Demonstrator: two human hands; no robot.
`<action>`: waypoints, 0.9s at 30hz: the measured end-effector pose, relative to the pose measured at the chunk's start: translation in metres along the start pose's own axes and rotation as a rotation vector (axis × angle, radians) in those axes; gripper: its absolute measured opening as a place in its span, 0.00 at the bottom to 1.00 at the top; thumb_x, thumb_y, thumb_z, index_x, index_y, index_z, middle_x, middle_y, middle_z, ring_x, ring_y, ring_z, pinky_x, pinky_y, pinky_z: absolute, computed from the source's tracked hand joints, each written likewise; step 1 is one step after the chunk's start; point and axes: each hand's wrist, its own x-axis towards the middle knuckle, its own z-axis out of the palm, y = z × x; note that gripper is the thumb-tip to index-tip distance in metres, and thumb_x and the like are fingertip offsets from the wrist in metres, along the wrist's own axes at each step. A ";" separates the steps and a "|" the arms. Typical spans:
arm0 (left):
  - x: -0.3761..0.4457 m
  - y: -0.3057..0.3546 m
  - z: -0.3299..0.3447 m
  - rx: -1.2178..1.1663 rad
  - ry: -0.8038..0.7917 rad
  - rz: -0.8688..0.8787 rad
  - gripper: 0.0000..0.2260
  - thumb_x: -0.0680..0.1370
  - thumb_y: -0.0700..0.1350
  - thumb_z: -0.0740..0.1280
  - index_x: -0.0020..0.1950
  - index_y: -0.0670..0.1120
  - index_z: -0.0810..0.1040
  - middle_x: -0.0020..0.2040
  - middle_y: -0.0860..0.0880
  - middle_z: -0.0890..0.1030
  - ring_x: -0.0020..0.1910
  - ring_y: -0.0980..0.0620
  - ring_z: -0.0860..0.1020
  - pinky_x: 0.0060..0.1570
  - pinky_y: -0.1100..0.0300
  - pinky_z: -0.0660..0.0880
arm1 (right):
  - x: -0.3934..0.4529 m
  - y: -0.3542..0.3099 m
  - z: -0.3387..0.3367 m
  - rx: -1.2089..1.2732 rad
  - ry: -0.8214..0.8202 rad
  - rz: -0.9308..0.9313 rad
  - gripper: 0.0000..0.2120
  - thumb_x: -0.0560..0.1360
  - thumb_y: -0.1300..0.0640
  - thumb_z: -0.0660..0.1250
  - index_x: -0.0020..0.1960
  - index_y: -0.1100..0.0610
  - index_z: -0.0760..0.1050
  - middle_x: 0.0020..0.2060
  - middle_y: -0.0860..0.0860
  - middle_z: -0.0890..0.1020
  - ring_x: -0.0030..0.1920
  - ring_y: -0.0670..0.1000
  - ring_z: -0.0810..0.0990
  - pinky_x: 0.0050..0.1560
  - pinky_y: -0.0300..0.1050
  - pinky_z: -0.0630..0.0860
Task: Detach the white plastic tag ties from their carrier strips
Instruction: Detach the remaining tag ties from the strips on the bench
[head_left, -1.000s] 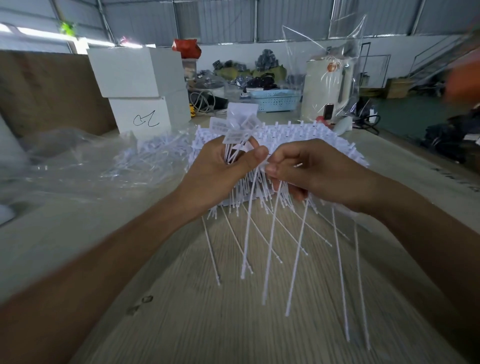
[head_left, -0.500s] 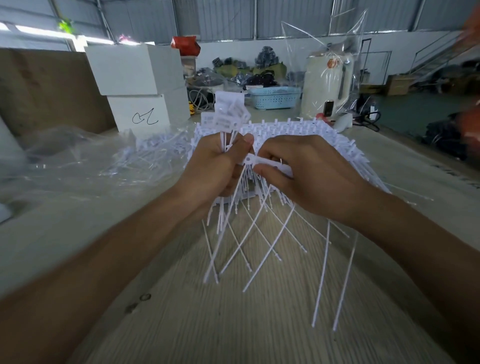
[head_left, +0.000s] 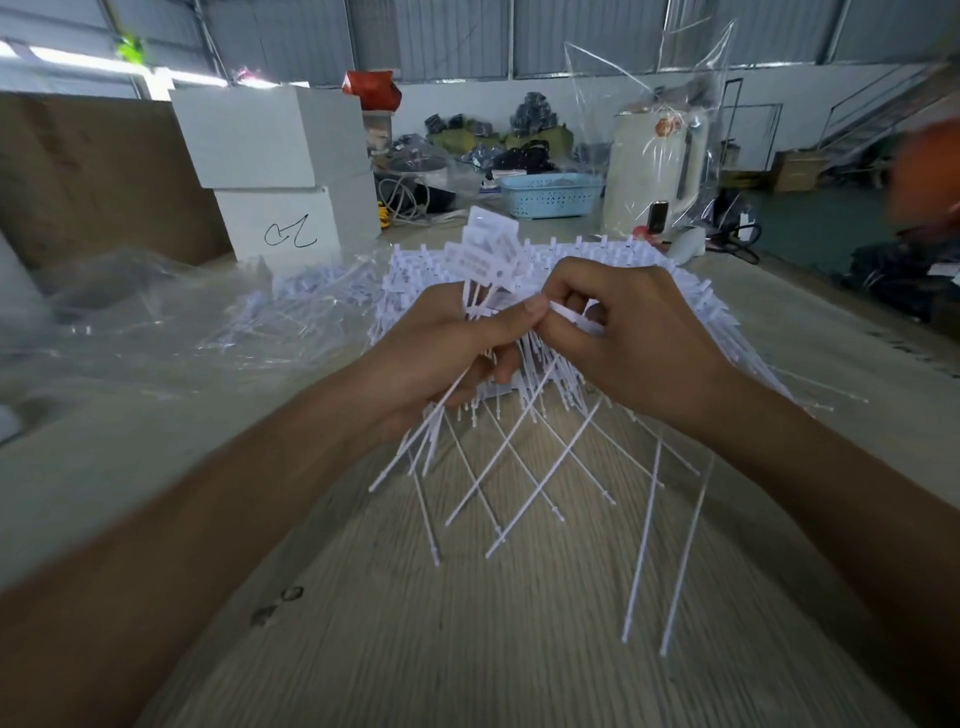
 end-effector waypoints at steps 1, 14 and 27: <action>0.000 0.000 0.000 -0.005 0.002 -0.007 0.11 0.79 0.55 0.69 0.43 0.48 0.81 0.30 0.44 0.77 0.19 0.56 0.63 0.21 0.67 0.58 | 0.000 0.000 0.000 0.010 0.002 0.001 0.09 0.78 0.57 0.69 0.41 0.58 0.77 0.30 0.51 0.76 0.27 0.49 0.70 0.31 0.52 0.69; 0.001 0.004 -0.009 -0.007 -0.047 -0.137 0.19 0.78 0.55 0.68 0.29 0.52 0.81 0.24 0.49 0.68 0.21 0.55 0.60 0.20 0.67 0.57 | 0.000 -0.002 0.003 0.017 -0.008 0.027 0.14 0.79 0.52 0.69 0.38 0.59 0.76 0.28 0.53 0.76 0.31 0.55 0.73 0.34 0.55 0.71; 0.006 -0.004 -0.012 -0.053 0.130 -0.022 0.22 0.82 0.59 0.60 0.35 0.46 0.74 0.25 0.47 0.72 0.24 0.51 0.69 0.25 0.63 0.68 | 0.003 0.003 -0.008 0.316 -0.169 0.149 0.08 0.84 0.58 0.59 0.58 0.56 0.76 0.44 0.53 0.78 0.35 0.52 0.80 0.40 0.53 0.81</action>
